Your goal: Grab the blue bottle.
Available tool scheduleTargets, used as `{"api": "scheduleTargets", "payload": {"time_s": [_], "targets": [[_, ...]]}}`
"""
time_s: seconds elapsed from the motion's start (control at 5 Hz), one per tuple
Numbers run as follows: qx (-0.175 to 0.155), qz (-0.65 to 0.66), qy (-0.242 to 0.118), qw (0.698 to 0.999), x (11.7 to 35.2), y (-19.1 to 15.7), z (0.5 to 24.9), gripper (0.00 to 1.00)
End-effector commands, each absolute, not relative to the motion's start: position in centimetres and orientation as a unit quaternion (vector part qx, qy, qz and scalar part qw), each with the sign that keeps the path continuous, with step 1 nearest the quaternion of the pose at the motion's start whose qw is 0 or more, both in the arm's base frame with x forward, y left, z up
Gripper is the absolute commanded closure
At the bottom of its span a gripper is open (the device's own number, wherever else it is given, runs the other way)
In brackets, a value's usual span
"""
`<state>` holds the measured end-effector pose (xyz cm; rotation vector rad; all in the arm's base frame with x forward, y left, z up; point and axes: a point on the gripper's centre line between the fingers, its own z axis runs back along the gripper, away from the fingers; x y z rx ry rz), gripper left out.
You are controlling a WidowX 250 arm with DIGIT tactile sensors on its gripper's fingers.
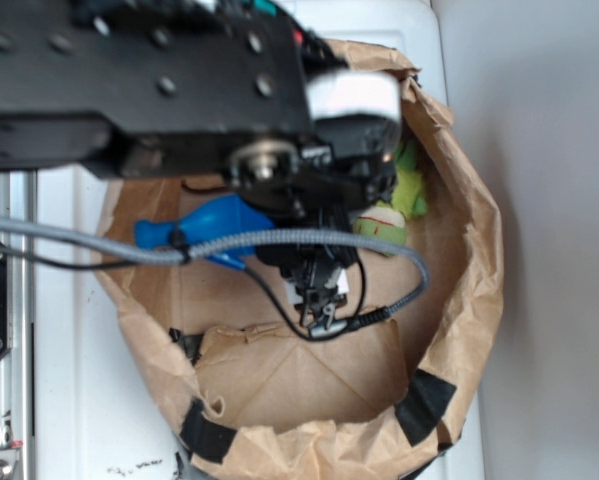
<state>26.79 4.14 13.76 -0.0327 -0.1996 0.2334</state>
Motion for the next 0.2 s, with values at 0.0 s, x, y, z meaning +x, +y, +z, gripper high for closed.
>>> {"api": "scheduleTargets", "payload": {"time_s": [0.0], "targets": [[0.009,0.098,-0.146,0.984,27.52,4.24,14.92,1.0]]}}
